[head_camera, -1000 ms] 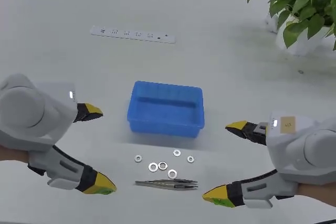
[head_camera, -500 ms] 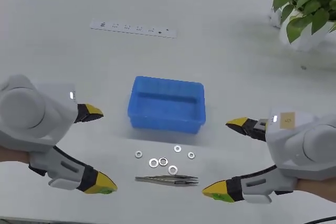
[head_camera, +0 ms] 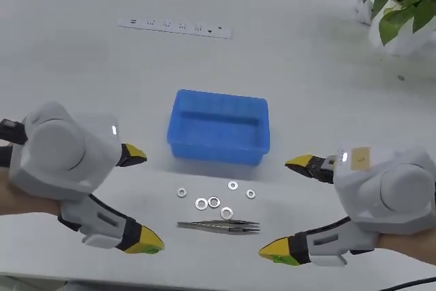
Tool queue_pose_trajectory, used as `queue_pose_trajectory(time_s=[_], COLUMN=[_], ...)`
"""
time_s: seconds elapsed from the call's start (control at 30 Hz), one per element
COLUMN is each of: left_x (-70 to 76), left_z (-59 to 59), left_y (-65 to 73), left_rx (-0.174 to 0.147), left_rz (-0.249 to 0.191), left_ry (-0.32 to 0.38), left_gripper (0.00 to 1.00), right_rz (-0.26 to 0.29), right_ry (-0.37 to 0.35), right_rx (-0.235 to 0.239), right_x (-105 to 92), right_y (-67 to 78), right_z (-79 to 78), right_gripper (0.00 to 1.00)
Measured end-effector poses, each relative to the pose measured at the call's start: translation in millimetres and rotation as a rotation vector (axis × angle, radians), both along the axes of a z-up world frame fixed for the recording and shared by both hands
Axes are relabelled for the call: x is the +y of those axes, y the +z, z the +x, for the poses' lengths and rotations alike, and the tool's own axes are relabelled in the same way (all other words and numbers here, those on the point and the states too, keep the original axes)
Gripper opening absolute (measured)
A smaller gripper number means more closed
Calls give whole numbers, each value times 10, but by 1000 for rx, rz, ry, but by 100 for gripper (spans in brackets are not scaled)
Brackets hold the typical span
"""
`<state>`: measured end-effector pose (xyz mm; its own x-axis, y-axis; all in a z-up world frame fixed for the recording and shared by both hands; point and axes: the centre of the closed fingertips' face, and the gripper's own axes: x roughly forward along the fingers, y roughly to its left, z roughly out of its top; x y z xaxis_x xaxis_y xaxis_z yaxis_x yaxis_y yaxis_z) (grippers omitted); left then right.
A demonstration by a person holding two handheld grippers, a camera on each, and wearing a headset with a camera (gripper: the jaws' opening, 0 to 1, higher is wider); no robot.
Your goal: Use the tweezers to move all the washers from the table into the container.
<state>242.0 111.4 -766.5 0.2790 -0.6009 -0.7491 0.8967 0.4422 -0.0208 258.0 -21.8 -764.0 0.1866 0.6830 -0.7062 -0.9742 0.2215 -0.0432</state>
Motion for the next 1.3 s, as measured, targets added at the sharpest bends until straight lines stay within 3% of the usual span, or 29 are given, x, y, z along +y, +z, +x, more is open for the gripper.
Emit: queue_pose_trajectory(time_s=[0.13, 0.2, 0.3, 0.43, 0.6, 0.77, 0.93, 0.97, 1.17, 1.3], left_x=[-72, -113, -142, -237, -384, -385, -376, -381, -433, -472], left_z=[-26, -64, -77, -123, -117, -108, -106, -82, -76, -70], left_y=[-87, -123, -180, -272, -343, -396, -432, -434, -441, -459], left_rx=[4, 26, 33, 90, 106, 113, 105, 79, 60, 2], left_rz=[-14, -26, -27, -38, -39, -24, -11, -7, 1, 39], left_ry=[5, 6, 2, -7, -32, -52, -63, -80, -100, -171], left_gripper=[84, 82, 79, 71, 66, 58, 52, 50, 40, 33], right_rz=[-12, -22, -21, -8, -37, -43, -53, -54, -90, -105], right_ry=[12, 21, 21, 40, 86, 94, 95, 94, 104, 130], right_rx=[14, 9, 19, 49, 90, 115, 121, 124, 144, 134], right_x=[28, 39, 60, 159, 285, 360, 392, 401, 382, 415], right_y=[-64, -87, -103, -171, -292, -354, -393, -401, -464, -476], right_z=[-37, -44, -44, -96, -194, -219, -189, -184, -164, -168], right_gripper=[77, 74, 70, 65, 59, 52, 42, 41, 30, 29])
